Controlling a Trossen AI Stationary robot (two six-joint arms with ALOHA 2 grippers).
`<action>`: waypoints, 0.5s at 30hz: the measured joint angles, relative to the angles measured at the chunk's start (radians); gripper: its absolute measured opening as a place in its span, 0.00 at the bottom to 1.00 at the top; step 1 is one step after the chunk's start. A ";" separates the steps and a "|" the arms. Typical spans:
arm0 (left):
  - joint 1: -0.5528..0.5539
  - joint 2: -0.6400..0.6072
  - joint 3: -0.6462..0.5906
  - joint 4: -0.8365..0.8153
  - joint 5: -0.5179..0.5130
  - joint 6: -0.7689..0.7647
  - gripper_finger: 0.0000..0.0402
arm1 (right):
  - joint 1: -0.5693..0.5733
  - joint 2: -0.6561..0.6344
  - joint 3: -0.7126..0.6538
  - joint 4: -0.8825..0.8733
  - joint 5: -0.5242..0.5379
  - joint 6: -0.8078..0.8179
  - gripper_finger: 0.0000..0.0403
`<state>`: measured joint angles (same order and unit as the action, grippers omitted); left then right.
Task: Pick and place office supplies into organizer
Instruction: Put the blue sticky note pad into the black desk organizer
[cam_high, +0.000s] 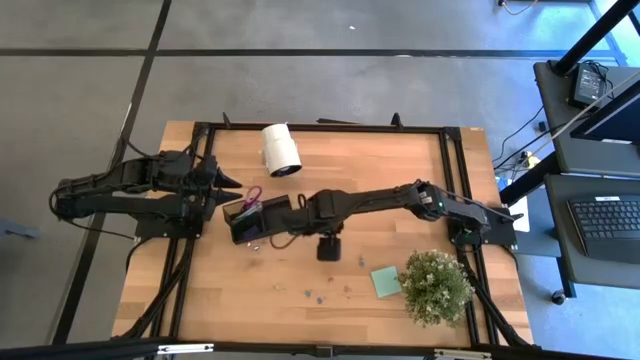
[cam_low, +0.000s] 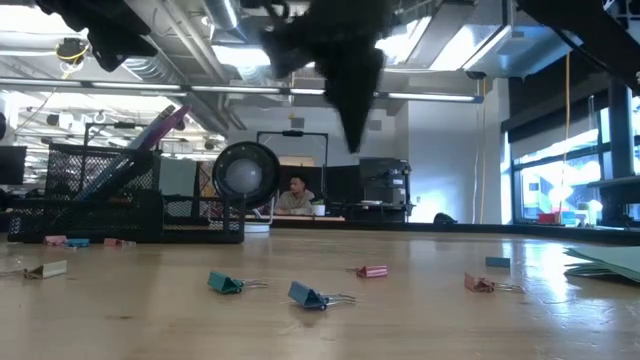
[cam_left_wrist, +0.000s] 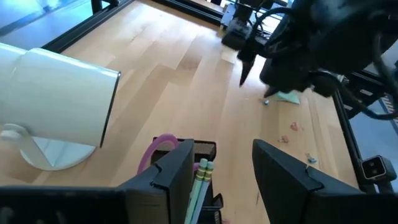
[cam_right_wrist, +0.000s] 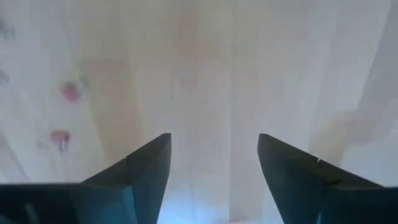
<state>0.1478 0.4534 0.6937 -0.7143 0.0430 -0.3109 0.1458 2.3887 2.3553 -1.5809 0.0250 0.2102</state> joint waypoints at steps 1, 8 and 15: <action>0.000 0.000 0.000 0.000 0.000 0.000 0.39 | 0.013 -0.003 0.000 0.003 0.002 -0.002 0.60; 0.000 0.000 0.000 -0.001 0.016 0.016 0.39 | 0.137 -0.074 0.000 0.011 0.005 -0.036 0.60; -0.004 0.000 0.000 -0.002 0.062 0.018 0.39 | 0.250 -0.157 0.002 0.011 0.008 -0.005 0.60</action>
<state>0.1439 0.4535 0.6939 -0.7166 0.1053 -0.2932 0.3955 2.2315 2.3572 -1.5703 0.0330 0.2052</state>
